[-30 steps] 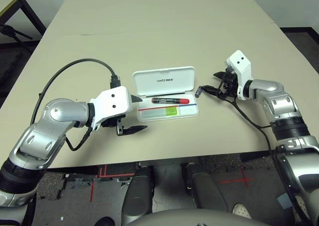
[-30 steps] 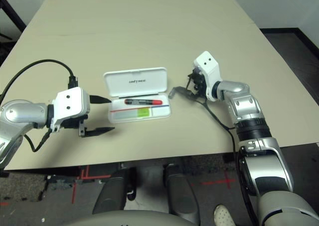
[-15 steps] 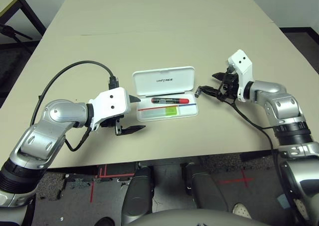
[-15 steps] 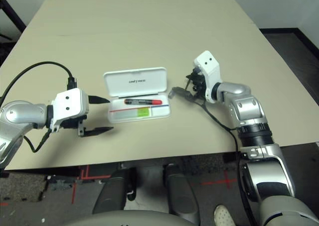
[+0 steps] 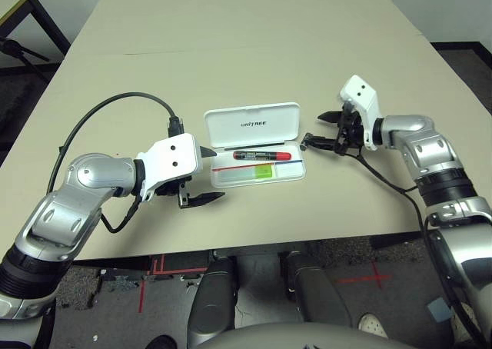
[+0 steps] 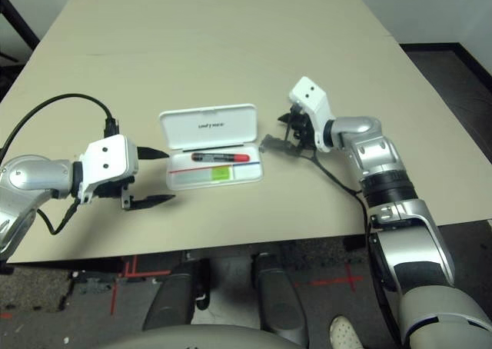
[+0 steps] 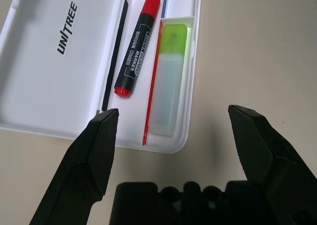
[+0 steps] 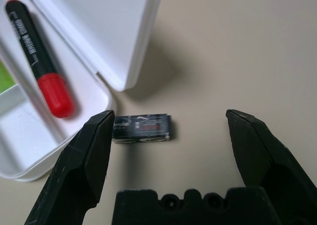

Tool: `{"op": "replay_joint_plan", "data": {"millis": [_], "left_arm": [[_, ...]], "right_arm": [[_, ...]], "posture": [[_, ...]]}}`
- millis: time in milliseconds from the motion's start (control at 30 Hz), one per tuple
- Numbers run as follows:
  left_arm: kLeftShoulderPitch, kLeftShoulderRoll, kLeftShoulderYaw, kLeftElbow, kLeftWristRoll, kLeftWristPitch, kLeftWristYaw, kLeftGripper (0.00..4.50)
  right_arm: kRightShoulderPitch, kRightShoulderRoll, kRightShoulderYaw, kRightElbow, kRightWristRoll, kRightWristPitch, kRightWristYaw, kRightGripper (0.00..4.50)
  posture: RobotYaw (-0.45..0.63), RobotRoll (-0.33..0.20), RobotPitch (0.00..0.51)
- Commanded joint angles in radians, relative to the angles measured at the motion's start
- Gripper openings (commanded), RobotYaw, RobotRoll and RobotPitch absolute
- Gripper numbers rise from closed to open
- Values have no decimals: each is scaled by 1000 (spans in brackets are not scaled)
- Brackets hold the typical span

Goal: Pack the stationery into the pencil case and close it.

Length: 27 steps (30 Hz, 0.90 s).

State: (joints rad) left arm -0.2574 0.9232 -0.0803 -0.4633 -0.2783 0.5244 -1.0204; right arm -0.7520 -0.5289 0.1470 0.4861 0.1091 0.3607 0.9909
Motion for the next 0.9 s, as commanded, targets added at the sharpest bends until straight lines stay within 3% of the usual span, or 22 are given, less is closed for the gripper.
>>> {"op": "replay_joint_plan", "data": {"millis": [33,467,633,900], "left_arm": [[6,5,-4,-17,-1,5,1,4454],[-2,4,-17,2,9,-15,-11,4454],[-5,6,-17,-3,7,-10,-11,4454],[3,7,-13,-25,0,9,-2,4454]], "right_arm": [[-3,6,-3,20,-12,14,-17,4500],[55,57,18,-39,-22,92,-108,4500],[48,36,72,-13,-84,74,-97,4500],[24,-90,101,16,-138,74,-41,4500]], "posture": [[45,0,165],[36,0,160],[37,0,159],[45,0,162]]}}
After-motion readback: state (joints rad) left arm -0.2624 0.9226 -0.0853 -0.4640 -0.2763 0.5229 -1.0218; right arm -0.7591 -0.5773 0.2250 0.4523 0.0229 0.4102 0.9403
